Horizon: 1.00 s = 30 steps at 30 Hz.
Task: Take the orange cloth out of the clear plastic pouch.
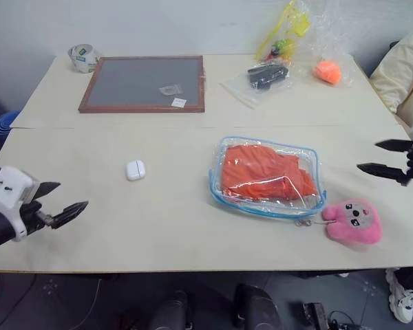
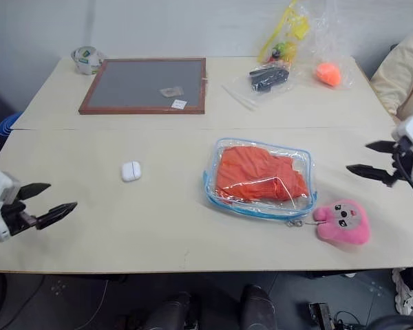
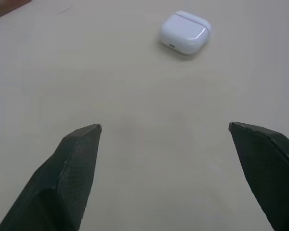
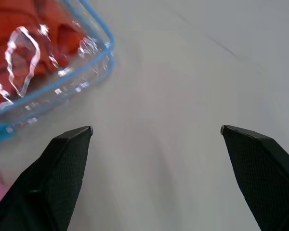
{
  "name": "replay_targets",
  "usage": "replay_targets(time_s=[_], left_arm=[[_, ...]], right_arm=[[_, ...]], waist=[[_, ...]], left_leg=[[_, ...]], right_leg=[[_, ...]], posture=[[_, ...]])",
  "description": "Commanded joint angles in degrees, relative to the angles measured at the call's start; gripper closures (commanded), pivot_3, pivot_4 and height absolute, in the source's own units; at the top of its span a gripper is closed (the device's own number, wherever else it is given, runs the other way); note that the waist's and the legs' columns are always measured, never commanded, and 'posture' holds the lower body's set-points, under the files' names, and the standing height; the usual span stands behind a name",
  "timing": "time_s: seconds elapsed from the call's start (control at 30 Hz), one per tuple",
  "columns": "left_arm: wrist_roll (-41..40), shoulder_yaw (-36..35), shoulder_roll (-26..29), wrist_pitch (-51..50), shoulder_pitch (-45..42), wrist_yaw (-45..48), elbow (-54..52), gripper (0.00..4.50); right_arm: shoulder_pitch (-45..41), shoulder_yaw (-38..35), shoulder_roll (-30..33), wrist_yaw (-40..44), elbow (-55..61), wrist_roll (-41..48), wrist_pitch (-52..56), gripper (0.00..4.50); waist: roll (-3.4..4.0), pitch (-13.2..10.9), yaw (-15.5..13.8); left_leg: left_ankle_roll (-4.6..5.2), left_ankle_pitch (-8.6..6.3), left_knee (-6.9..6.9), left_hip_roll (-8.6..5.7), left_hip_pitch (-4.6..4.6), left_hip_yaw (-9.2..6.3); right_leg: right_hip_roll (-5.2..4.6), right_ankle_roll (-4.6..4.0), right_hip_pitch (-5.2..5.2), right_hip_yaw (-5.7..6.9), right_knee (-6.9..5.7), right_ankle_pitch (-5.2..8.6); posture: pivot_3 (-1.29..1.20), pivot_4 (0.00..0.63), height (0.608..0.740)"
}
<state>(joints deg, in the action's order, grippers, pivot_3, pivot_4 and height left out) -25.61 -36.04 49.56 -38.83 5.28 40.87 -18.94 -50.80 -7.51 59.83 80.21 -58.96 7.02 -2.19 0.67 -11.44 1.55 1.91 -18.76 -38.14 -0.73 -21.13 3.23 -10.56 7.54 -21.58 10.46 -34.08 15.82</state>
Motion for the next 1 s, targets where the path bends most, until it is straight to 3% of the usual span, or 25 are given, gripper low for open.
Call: replay_targets(time_s=[0.03,0.2,0.4,0.57,0.97,1.0], left_arm=[[-3.4,1.4,-6.0,-16.7,-9.9,-16.4,-9.9,0.03],[-0.6,6.8,-22.9,-36.6,-25.8,-36.1,-16.1,0.03],[7.8,14.9,-36.7,-40.8,-34.0,-48.4,-13.3,0.03],[11.6,18.4,-40.2,-37.5,-37.7,-50.7,-5.7,0.03],[15.3,21.3,-41.2,-22.8,-46.5,-49.6,23.0,0.03],[15.3,21.5,-41.5,-22.6,-46.8,-49.4,24.2,0.22]], right_arm=[[2.6,-3.1,-2.4,3.2,18.6,9.1,10.4,0.02],[11.2,-3.4,-7.1,-1.0,46.3,18.6,23.7,0.02],[15.8,-1.4,-12.5,-8.8,68.6,26.0,34.0,0.02],[15.8,0.8,-14.4,-11.9,75.3,29.0,36.9,0.02],[16.0,2.3,-16.2,-15.9,79.6,32.1,38.9,0.02],[16.0,2.2,-16.2,-16.1,80.0,32.4,39.1,0.00]], waist=[[-0.01,0.0,-0.2],[-0.21,0.1,-2.6],[-0.45,0.1,-3.6],[-0.48,0.1,-4.2],[-0.55,0.1,-4.4],[-0.55,0.1,-4.5]], left_leg=[[0.00,0.00,-0.03,-0.01,0.01,0.00],[-0.02,-0.01,-0.15,-0.03,-0.05,-0.12],[-0.18,-0.14,-0.87,0.12,-0.36,-0.41],[-0.30,-0.20,-0.93,0.37,-0.33,-0.30],[-0.29,-0.25,-0.93,0.46,-0.25,-0.04],[-0.28,-0.24,-0.94,0.46,-0.24,-0.04]], right_leg=[[-0.01,-0.02,0.01,-0.13,-0.02,-0.01],[0.07,-0.02,0.05,-0.48,-0.05,-0.03],[0.56,0.02,0.06,-1.21,-0.09,-0.05],[0.85,-0.03,0.06,-1.19,-0.02,-0.08],[0.99,-0.07,-0.03,-1.08,-0.04,-0.10],[0.99,-0.08,-0.02,-1.08,-0.06,-0.10]], posture=[[0.00,0.150,0.740],[0.00,0.150,0.740],[0.00,0.150,0.740],[0.00,0.150,0.740],[0.00,0.150,0.740],[0.00,0.150,0.740]])
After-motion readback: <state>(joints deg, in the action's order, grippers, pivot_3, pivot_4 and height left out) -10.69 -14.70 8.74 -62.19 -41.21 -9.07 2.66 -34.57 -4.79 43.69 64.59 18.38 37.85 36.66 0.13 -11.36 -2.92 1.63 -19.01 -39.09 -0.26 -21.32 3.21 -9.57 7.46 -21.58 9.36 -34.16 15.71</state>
